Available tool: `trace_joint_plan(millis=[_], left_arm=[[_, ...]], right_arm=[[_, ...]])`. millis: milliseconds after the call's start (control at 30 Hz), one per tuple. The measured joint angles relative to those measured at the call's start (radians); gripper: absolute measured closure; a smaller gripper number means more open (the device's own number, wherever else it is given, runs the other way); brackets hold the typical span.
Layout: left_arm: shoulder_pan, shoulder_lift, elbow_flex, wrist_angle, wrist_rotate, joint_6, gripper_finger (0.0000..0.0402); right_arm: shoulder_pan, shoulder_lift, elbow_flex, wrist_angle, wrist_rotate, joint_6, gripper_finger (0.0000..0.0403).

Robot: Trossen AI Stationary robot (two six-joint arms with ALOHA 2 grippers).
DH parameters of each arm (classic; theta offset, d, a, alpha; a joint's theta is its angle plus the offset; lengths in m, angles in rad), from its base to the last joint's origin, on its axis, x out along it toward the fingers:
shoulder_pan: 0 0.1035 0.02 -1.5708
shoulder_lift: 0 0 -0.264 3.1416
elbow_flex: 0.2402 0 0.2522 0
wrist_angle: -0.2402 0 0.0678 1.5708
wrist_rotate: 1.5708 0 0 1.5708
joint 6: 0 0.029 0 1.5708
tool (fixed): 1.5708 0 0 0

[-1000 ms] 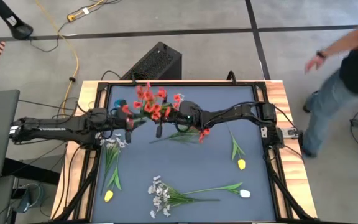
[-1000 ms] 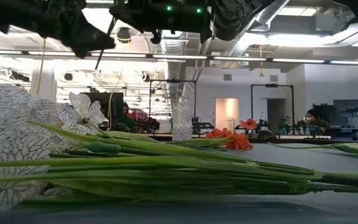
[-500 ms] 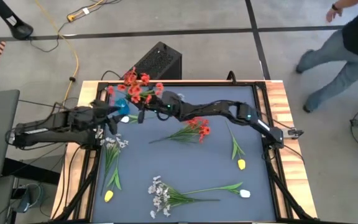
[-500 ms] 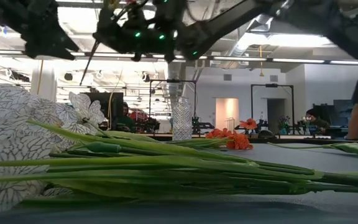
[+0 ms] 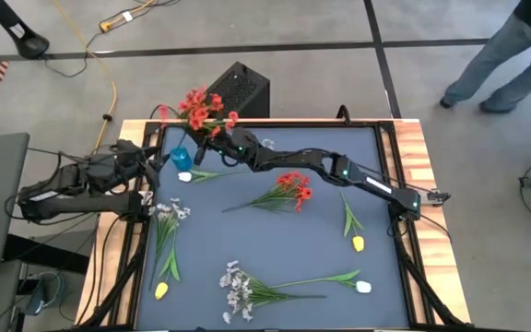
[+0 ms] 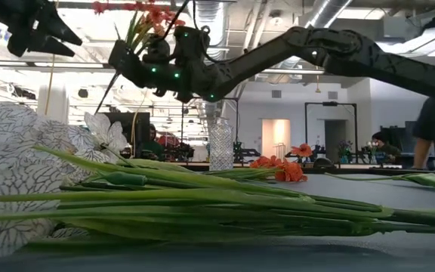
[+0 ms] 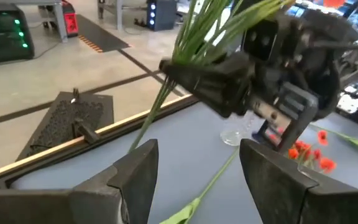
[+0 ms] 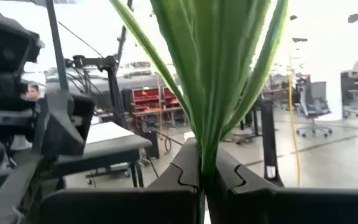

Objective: Sort flowers into vase by color
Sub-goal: Put the top orange flowers into the blue vase

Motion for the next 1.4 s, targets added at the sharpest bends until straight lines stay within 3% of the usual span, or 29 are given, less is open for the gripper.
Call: trace_joint_plan(millis=[467, 733, 1167, 1400], left_arm=[[0.000, 0.001, 0.000, -0.016, -0.016, -0.010, 0.0187], [0.000, 0.001, 0.000, -0.015, -0.015, -0.019, 0.0187], [0.000, 0.001, 0.000, -0.040, -0.006, -0.022, 0.0187], [0.000, 0.001, 0.000, -0.041, -0.010, -0.019, 0.0187]], right_arm=[[0.021, 0.001, 0.000, 0.000, -0.037, -0.062, 0.0374], [0.021, 0.034, 0.002, 0.074, -0.036, -0.044, 0.0374], [0.006, 0.081, 0.027, 0.029, -0.040, -0.009, 0.0374], [0.009, 0.081, 0.027, 0.029, -0.058, -0.009, 0.0350]])
